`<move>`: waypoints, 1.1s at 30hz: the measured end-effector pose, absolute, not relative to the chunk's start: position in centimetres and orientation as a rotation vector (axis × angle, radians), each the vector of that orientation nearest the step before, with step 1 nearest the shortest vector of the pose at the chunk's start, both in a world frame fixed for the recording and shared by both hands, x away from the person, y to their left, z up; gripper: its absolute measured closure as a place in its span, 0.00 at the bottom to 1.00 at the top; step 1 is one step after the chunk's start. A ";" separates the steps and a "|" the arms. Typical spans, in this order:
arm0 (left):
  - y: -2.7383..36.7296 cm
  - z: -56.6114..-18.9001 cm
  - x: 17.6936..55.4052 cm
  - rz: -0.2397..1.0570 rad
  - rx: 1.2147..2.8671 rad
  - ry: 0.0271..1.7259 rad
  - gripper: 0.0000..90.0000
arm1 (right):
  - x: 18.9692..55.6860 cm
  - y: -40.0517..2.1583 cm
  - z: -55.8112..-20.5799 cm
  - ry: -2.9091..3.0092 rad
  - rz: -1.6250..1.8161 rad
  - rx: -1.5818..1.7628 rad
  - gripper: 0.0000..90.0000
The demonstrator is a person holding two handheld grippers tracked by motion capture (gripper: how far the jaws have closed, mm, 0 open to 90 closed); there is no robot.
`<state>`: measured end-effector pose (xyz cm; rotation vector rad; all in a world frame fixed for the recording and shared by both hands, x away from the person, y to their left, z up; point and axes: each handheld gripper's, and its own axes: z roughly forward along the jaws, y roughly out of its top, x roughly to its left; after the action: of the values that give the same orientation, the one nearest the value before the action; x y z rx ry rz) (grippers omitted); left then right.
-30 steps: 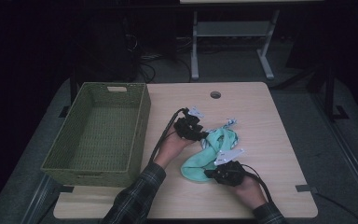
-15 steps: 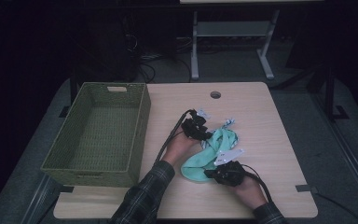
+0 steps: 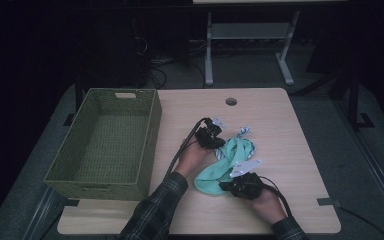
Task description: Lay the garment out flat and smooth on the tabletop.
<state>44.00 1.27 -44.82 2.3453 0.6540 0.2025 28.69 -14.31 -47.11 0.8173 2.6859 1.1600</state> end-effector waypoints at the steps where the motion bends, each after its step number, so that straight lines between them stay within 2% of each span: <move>1: 1.5 -44.6 44.1 0.210 2.338 0.657 0.95 | 28.7 -14.3 -47.1 2.686 1.160 0.812 1.00; 20: 5.9 -42.2 45.4 0.315 2.251 0.779 0.95 | 28.4 -16.5 -46.8 2.689 1.090 0.813 1.00; 33: 7.2 -42.8 46.4 0.400 2.266 0.887 0.95 | 28.4 -19.4 -46.7 2.659 1.061 0.891 1.00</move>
<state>46.36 7.22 -42.75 2.2661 0.8866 0.3998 28.39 -19.41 -46.70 0.8912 2.6587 1.0607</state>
